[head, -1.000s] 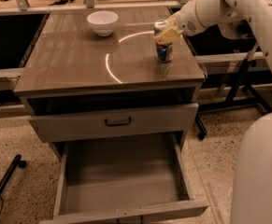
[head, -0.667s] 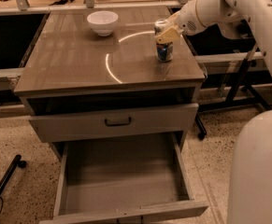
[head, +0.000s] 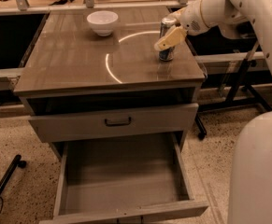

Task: Pick redbull can from middle drawer and place on counter

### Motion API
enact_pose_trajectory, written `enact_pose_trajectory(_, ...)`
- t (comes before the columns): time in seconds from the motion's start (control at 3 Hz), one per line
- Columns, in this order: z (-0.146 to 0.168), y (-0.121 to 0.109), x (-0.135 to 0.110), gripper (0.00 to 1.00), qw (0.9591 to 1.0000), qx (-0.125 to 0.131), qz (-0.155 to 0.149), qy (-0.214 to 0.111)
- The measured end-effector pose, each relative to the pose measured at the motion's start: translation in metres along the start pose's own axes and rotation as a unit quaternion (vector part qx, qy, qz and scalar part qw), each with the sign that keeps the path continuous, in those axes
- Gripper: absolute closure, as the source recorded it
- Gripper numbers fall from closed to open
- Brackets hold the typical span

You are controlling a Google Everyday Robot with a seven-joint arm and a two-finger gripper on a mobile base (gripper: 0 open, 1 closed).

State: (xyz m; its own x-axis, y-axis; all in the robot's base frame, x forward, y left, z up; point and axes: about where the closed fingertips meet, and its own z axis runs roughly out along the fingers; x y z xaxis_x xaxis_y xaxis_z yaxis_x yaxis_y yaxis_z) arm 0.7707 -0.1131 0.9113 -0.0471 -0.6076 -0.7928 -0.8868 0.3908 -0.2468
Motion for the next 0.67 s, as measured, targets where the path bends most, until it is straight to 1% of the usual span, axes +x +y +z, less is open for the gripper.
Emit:
enact_pose_trajectory(0.33,-0.005,0.0,-0.003,0.0,0.9999,-0.003,-0.006,-0.011)
enact_pose_trajectory(0.67,-0.021,0.001,-0.006,0.0,0.9998,0.002,-0.017,-0.013)
